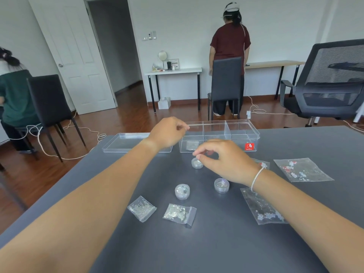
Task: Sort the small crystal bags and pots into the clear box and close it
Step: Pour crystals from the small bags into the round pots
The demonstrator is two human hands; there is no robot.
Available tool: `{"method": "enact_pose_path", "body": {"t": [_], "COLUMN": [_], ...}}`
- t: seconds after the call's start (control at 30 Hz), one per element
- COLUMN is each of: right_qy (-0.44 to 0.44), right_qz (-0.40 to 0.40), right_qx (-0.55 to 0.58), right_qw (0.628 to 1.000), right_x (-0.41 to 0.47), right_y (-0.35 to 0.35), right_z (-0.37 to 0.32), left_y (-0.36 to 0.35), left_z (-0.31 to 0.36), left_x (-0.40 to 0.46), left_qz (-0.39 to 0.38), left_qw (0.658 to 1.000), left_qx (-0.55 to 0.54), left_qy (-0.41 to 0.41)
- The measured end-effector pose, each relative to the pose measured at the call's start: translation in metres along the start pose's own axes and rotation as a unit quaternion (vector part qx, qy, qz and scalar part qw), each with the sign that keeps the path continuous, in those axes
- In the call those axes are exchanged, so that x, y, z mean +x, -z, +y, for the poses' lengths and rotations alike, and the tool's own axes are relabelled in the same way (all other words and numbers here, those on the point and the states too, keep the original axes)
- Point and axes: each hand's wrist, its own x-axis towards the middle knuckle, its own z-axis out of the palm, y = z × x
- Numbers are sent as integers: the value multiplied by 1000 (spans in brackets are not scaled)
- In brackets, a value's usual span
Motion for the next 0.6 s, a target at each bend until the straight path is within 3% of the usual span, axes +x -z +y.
{"method": "enact_pose_path", "body": {"t": [0.33, 0.6], "right_qy": [46, 72], "right_qz": [-30, -128], "right_qx": [27, 32], "right_qw": [998, 989], "right_x": [-8, -19], "right_y": [-7, -10], "right_z": [-21, -41], "left_y": [21, 37], "left_z": [-9, -11], "left_x": [-57, -117], "left_qz": [39, -38], "left_qw": [996, 995], "left_qx": [-44, -82], "left_qy": [-66, -32]}}
